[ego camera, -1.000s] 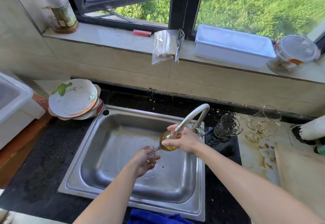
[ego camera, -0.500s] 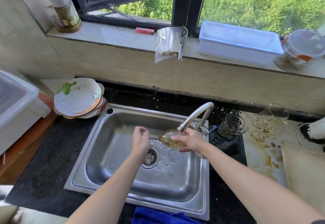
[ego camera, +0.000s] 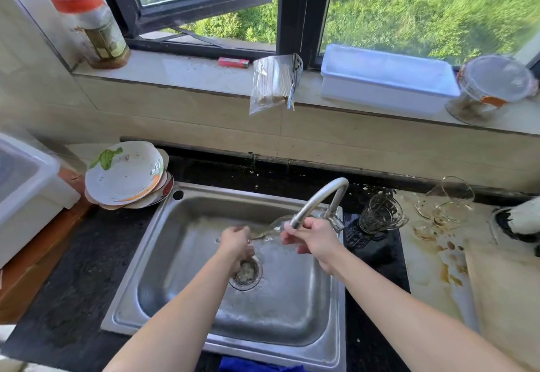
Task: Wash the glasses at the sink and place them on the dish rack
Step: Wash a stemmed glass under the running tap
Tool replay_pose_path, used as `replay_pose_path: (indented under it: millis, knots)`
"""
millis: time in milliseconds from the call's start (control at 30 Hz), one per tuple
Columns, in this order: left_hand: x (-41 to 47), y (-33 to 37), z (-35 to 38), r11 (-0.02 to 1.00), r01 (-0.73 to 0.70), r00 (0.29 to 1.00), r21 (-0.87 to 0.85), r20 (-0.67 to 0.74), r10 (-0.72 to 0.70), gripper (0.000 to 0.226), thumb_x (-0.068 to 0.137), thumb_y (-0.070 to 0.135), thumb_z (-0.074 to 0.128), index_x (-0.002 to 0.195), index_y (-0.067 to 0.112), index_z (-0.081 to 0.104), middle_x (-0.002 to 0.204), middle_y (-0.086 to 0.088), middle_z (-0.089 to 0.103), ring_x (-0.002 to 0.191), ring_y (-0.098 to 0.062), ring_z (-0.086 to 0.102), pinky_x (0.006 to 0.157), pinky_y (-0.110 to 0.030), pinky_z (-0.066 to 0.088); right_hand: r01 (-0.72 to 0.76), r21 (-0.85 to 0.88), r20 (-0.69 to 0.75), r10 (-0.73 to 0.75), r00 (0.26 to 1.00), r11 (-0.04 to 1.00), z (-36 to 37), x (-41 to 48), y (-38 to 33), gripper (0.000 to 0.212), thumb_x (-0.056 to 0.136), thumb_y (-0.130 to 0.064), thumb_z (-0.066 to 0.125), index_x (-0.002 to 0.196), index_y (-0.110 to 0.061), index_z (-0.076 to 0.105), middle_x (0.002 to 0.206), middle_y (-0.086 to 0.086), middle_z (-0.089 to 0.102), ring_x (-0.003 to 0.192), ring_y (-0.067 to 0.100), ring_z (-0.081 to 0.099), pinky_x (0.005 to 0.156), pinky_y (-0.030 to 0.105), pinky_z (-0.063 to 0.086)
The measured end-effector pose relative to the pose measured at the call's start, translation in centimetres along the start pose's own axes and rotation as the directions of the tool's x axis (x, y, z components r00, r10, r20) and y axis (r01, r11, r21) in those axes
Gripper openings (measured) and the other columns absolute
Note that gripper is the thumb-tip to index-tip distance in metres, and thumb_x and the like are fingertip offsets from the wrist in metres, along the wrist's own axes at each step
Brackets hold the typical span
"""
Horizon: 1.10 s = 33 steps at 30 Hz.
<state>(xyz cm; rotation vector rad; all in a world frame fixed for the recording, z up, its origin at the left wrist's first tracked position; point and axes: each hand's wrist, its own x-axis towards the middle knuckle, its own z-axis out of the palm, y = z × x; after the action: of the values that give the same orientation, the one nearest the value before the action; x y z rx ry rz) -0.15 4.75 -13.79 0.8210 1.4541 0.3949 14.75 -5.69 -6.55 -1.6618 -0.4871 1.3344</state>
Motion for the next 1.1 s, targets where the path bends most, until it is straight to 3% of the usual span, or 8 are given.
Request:
replay_pose_path:
  millis: [133,300,467,600,767,900,1000,1100]
  knots:
    - [1.9,-1.6,1.7,0.979,0.153,0.988,-0.137,0.019,-0.152,0.02,0.098,0.006,0.049,0.118,0.0,0.049,0.083,-0.016,0.053,0.056,-0.024,0.053,0.036,-0.025,0.043,0.151,-0.415,0.163,-0.09,0.983,0.897,-1.3,-1.0,1.0,0.016,0.09,-0.016,0.068,0.105,-0.014,0.073,0.106,0.0,0.073,0.095,0.006,0.067,0.083,0.023,0.054]
    - [1.2,-1.1,3.9,0.986,0.132,0.987,-0.104,0.102,-0.122,0.021,0.098,0.01,0.053,0.113,-0.004,0.054,0.079,-0.016,0.058,0.054,-0.021,0.049,0.044,-0.025,0.043,0.345,-0.801,0.285,-0.195,0.938,0.489,-1.6,-0.4,1.8,0.04,0.09,-0.036,0.058,0.13,-0.035,0.059,0.136,-0.01,0.058,0.126,0.011,0.051,0.106,0.036,0.041]
    - [2.3,-0.2,2.5,0.995,0.054,0.999,-0.087,-0.002,-0.055,0.027,0.094,0.013,0.06,0.111,-0.007,0.057,0.088,-0.02,0.058,0.054,-0.018,0.049,0.039,-0.022,0.04,0.41,-0.809,0.369,-0.178,0.912,0.423,-2.3,-0.5,2.1,0.03,0.091,-0.034,0.057,0.117,-0.028,0.07,0.117,-0.011,0.07,0.108,0.01,0.062,0.097,0.038,0.048]
    - [1.7,0.3,2.4,0.996,0.056,0.998,-0.065,-0.001,-0.056,0.019,0.094,0.019,0.06,0.101,0.001,0.06,0.073,-0.012,0.058,0.05,-0.017,0.049,0.041,-0.022,0.037,0.431,-0.777,0.351,-0.252,0.902,0.459,-1.0,-0.3,2.0,0.042,0.092,-0.03,0.057,0.134,-0.031,0.058,0.136,-0.009,0.058,0.125,0.011,0.051,0.107,0.031,0.04]
    - [2.3,0.1,0.7,0.997,0.049,0.996,-0.056,-0.072,-0.053,0.016,0.092,0.022,0.061,0.095,0.006,0.059,0.069,-0.015,0.059,0.048,-0.017,0.044,0.043,-0.019,0.028,0.48,-0.753,0.359,-0.33,0.873,0.449,-1.1,-0.6,1.3,0.028,0.091,-0.032,0.058,0.115,-0.029,0.071,0.112,-0.008,0.07,0.095,0.011,0.064,0.088,0.034,0.051]
    - [1.6,0.3,1.4,0.997,0.058,0.997,-0.045,-0.04,-0.06,0.021,0.093,0.025,0.061,0.088,0.005,0.059,0.064,-0.016,0.058,0.046,-0.015,0.038,0.039,-0.016,0.025,0.453,-0.741,0.346,-0.295,0.89,0.496,-0.1,-0.3,1.7,0.032,0.091,-0.034,0.058,0.121,-0.032,0.067,0.122,-0.011,0.066,0.107,0.008,0.061,0.093,0.031,0.049]
    - [2.0,0.4,0.1,0.998,0.048,0.996,-0.038,-0.072,-0.051,0.022,0.093,0.026,0.061,0.091,0.005,0.059,0.065,-0.016,0.059,0.044,-0.014,0.036,0.036,-0.015,0.023,0.539,-0.79,0.35,-0.509,0.786,0.29,-1.8,-1.1,2.3,0.028,0.086,-0.041,0.054,0.093,-0.025,0.076,0.092,-0.012,0.072,0.091,0.007,0.062,0.076,0.033,0.057]
    - [1.4,0.6,0.1,0.998,0.021,0.998,-0.052,-0.056,-0.024,0.022,0.093,0.026,0.061,0.093,0.004,0.06,0.068,-0.016,0.058,0.034,-0.009,0.038,0.037,-0.016,0.023,0.515,-0.853,0.345,-0.647,0.679,0.086,-2.7,-1.3,2.6,0.035,0.08,-0.04,0.05,0.101,-0.029,0.076,0.101,-0.013,0.072,0.106,0.014,0.056,0.077,0.028,0.053]
